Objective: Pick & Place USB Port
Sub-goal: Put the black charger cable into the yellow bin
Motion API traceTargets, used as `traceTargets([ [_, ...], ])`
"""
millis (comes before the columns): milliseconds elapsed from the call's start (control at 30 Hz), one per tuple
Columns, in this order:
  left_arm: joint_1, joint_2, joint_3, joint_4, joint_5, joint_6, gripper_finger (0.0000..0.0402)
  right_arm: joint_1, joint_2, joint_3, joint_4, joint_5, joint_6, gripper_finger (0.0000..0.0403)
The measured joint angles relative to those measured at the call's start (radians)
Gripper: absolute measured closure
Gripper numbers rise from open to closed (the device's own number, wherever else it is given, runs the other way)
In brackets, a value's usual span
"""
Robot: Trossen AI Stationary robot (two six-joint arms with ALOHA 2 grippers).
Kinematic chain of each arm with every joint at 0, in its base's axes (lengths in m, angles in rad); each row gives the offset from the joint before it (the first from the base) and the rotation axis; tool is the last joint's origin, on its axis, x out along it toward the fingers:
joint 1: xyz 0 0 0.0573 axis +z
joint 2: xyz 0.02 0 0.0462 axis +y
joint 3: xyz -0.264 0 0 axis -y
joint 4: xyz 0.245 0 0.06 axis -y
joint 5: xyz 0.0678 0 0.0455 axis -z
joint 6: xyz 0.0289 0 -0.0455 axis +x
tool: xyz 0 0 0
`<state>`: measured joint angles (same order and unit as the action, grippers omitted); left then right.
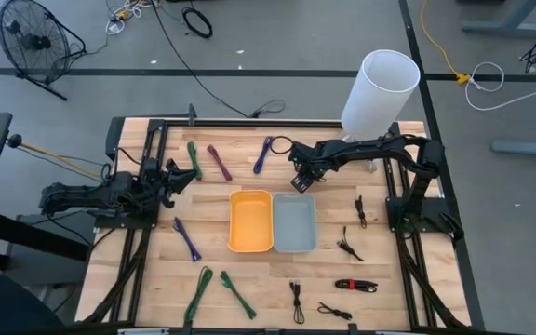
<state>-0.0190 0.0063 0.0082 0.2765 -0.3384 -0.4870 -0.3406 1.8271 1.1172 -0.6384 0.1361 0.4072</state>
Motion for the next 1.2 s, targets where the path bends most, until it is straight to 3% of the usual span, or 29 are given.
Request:
traceTargets([
  [167,0.0,0.0,0.0,0.0,0.002,0.0,0.0351,-0.027,0.002,0.0,0.013,0.008,-0.005,0.019],
  [333,0.0,0.0,0.0,0.0,0.002,-0.001,0.0351,-0.048,0.001,-0.001,0.012,-0.062,-0.002,0.019],
  [733,0.0,0.0,0.0,-0.001,0.002,0.0,0.0351,-0.051,0.003,-0.001,0.013,-0.017,-0.035,0.019],
  [1200,0.0,0.0,0.0,-0.001,0.002,-0.001,0.0351,-0.052,0.039,-0.002,0.038,-0.044,-0.027,0.019],
])
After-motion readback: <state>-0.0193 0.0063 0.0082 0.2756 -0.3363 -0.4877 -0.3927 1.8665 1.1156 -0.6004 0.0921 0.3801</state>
